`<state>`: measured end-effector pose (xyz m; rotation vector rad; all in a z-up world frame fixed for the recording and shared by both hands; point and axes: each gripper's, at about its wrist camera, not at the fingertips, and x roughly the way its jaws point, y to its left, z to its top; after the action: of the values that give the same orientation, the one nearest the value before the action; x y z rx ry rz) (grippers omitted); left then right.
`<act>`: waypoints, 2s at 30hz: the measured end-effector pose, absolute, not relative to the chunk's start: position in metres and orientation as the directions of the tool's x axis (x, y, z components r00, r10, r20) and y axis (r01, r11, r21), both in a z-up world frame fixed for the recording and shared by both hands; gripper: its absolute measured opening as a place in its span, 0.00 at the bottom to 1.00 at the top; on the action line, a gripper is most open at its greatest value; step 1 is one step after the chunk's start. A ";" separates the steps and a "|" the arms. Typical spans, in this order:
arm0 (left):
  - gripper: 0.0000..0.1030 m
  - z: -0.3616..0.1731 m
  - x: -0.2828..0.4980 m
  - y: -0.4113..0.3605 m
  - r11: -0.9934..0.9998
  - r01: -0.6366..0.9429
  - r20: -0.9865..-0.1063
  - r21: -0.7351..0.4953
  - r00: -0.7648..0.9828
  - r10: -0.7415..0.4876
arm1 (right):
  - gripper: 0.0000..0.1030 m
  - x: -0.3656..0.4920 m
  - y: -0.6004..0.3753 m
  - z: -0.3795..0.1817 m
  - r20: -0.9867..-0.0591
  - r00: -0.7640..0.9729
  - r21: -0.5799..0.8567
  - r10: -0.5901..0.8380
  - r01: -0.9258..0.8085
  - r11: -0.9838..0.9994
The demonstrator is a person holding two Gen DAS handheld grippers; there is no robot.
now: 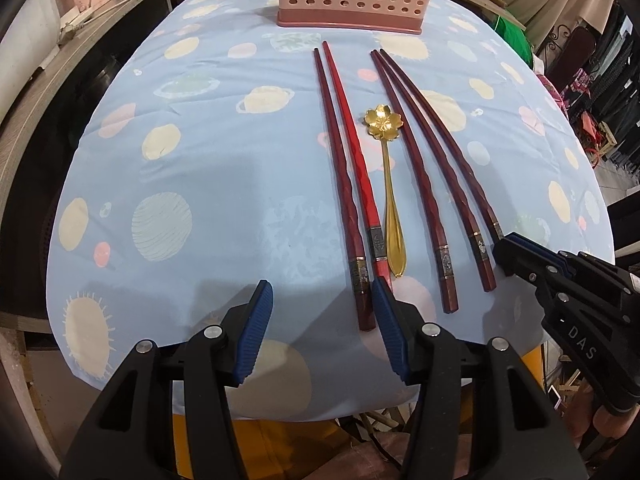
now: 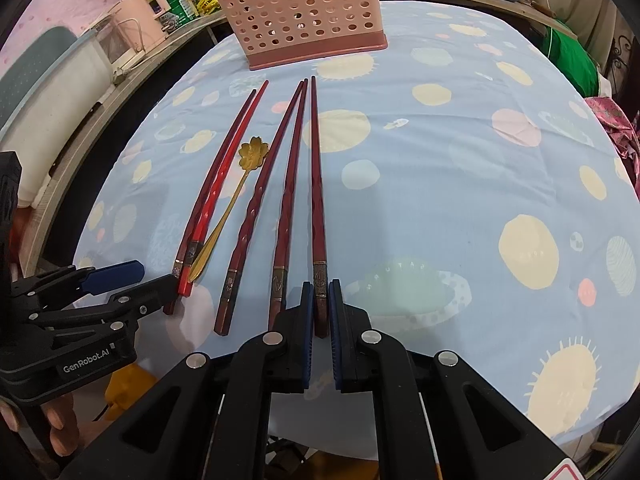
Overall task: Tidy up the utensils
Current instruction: 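Lower the left tool to a dark red chopstick while the right tool approaches another, then grasp a dark red chopstick with the left tool while the right tool grasps another, then lift both dark red chopsticks up over the pink basket with both tools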
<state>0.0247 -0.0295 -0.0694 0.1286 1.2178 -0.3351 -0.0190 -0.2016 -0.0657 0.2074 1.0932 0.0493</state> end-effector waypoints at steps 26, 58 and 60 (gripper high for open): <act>0.07 -0.064 0.028 -0.024 0.949 0.304 -0.926 -0.086 0.326 -0.188 | 0.07 -0.020 -0.204 -0.063 -0.875 0.461 0.205 0.149 0.072 0.976; 0.07 0.053 0.059 -0.003 0.959 0.253 -0.791 -0.131 0.556 -0.255 | 0.07 -0.012 -0.256 0.068 -0.683 0.725 0.252 0.088 0.121 0.960; 0.07 0.061 0.063 -0.003 0.958 0.252 -0.779 -0.135 0.571 -0.260 | 0.07 -0.009 -0.261 0.076 -0.667 0.740 0.261 0.087 0.123 0.958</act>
<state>0.0632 -0.0031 0.0613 -0.0092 0.9150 -0.3000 -0.0090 -0.2611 0.0763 0.2983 0.7409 -0.0201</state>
